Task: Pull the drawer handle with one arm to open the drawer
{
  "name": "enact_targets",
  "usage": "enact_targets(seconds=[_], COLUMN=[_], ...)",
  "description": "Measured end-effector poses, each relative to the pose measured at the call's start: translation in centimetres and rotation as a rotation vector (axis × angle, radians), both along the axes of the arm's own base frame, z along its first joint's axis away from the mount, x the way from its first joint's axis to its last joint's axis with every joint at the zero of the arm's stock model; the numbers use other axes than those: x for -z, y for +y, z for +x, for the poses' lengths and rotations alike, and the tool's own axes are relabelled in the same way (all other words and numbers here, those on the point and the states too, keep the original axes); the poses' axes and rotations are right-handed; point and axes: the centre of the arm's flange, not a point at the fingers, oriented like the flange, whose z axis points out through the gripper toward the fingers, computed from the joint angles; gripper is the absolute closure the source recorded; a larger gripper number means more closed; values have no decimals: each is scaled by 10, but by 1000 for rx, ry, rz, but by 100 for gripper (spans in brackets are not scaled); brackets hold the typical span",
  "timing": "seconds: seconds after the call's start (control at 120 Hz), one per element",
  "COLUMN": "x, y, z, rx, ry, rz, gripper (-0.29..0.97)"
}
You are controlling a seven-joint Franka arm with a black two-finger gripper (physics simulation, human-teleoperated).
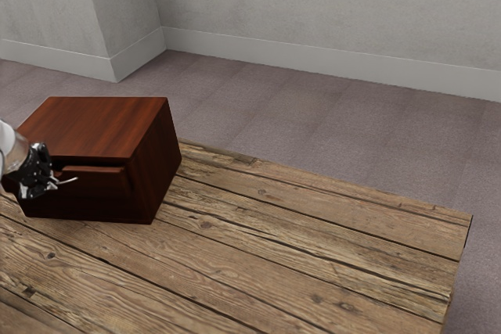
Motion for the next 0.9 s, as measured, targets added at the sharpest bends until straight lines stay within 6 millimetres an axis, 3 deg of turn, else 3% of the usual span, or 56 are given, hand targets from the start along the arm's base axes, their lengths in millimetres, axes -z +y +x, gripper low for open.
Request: enact_targets(seconds=[0.9], x=[5], y=[-18], z=[-54], rx=[8], ry=[9], rz=[-60], gripper=[78])
